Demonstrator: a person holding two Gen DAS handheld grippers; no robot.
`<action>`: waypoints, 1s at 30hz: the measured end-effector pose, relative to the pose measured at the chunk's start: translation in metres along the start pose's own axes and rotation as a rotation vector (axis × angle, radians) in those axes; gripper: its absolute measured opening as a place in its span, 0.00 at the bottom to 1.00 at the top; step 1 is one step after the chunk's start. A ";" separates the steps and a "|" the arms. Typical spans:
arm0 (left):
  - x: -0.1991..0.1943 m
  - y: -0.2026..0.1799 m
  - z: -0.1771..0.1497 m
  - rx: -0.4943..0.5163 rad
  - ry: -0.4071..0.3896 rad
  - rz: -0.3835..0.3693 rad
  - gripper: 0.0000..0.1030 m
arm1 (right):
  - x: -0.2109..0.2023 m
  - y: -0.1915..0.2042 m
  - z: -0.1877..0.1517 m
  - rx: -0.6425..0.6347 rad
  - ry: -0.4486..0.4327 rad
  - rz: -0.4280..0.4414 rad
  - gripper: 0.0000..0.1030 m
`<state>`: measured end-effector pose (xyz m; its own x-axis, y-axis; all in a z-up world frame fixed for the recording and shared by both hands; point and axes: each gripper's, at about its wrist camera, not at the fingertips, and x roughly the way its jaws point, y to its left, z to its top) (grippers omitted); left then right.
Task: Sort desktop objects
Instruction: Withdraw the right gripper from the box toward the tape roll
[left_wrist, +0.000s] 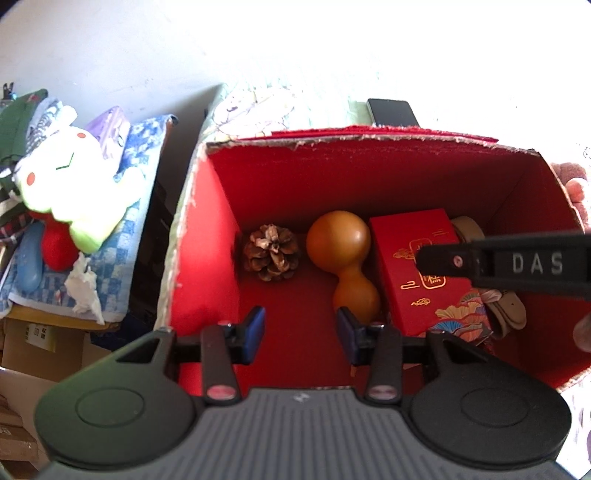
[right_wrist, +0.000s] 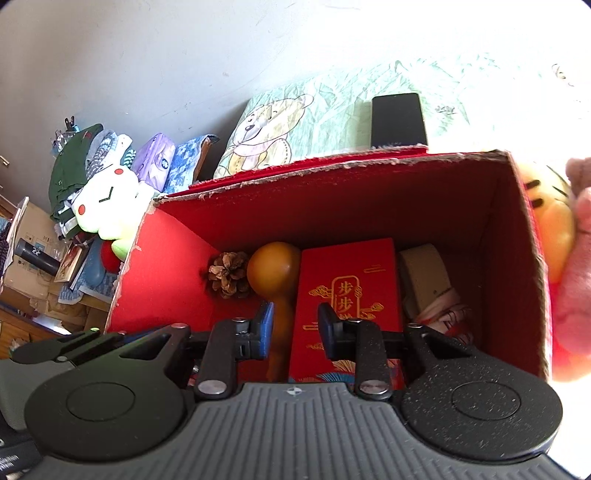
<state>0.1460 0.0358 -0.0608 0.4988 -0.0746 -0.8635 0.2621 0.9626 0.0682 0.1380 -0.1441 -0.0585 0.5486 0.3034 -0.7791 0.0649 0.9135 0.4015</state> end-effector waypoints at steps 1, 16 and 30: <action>-0.003 -0.001 -0.001 -0.001 -0.006 0.003 0.43 | -0.003 0.000 -0.003 0.002 -0.007 -0.006 0.29; -0.053 -0.011 -0.018 -0.003 -0.095 0.016 0.43 | -0.057 0.008 -0.035 0.004 -0.146 -0.026 0.29; -0.092 -0.016 -0.047 -0.074 -0.133 0.085 0.43 | -0.085 0.018 -0.056 -0.068 -0.164 0.063 0.29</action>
<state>0.0572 0.0393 -0.0054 0.6231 -0.0208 -0.7819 0.1546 0.9832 0.0970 0.0457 -0.1381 -0.0127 0.6788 0.3174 -0.6621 -0.0274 0.9121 0.4092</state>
